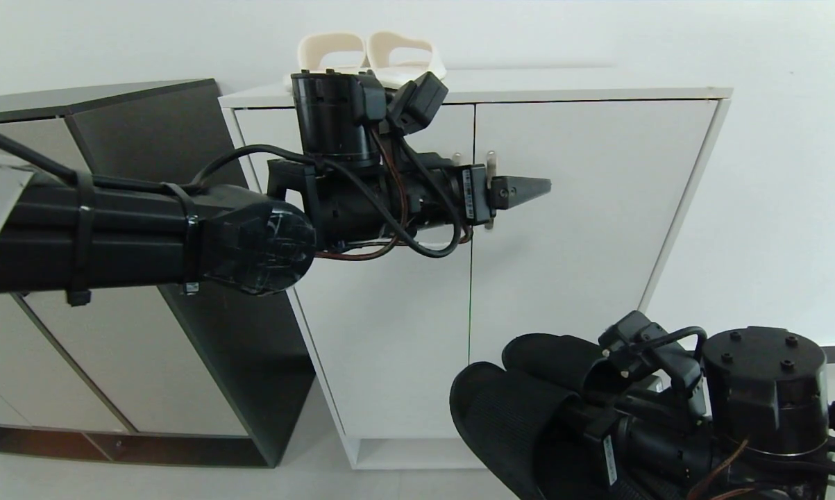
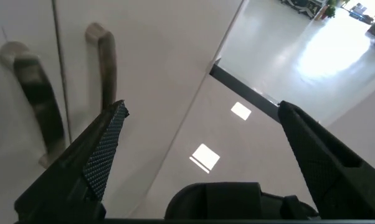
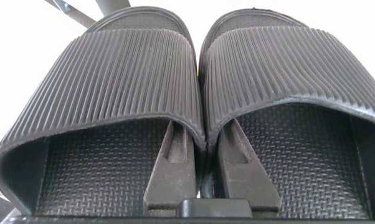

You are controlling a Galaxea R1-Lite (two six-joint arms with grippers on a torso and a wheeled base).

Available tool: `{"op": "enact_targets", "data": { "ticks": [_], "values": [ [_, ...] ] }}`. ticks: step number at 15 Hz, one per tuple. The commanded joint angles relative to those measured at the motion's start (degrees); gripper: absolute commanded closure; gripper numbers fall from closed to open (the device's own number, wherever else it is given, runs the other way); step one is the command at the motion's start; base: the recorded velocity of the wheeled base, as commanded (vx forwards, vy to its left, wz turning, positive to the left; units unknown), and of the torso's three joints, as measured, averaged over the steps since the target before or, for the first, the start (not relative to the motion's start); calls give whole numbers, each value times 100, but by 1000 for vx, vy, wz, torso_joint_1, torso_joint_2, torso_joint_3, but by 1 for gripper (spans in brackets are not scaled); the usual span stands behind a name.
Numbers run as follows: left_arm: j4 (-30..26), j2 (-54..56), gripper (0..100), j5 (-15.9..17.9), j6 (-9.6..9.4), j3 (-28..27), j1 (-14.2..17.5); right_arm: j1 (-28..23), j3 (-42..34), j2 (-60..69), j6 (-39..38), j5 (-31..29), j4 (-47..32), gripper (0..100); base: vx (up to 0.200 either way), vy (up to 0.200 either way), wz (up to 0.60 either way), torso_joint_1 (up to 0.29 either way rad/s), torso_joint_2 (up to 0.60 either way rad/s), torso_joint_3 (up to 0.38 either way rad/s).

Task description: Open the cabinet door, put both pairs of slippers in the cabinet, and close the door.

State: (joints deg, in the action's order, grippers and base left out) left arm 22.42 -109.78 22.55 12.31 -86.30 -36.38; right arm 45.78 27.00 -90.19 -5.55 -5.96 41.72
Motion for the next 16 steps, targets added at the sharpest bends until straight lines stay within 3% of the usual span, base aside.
{"op": "enact_targets", "data": {
  "ticks": [1,3,6,10,16],
  "values": [
    [-1,-79,0,-58,-1,-107,96,2,-11,-25,-8,7,3,100,0,0,0,0,0,0],
    [-1,-193,0,-93,-10,-265,175,2,-20,-25,-8,-2,3,100,0,0,0,0,0,0],
    [-132,-457,0,-234,-247,-599,263,2,-11,-52,-8,7,12,100,0,0,0,0,0,0],
    [-466,-782,0,-243,-238,-1135,298,2,-11,-87,-8,7,12,100,0,0,0,0,0,0],
    [-669,-949,0,-207,-203,-1355,210,2,-2,-96,-8,7,12,100,0,0,0,0,0,0]
  ]
}}
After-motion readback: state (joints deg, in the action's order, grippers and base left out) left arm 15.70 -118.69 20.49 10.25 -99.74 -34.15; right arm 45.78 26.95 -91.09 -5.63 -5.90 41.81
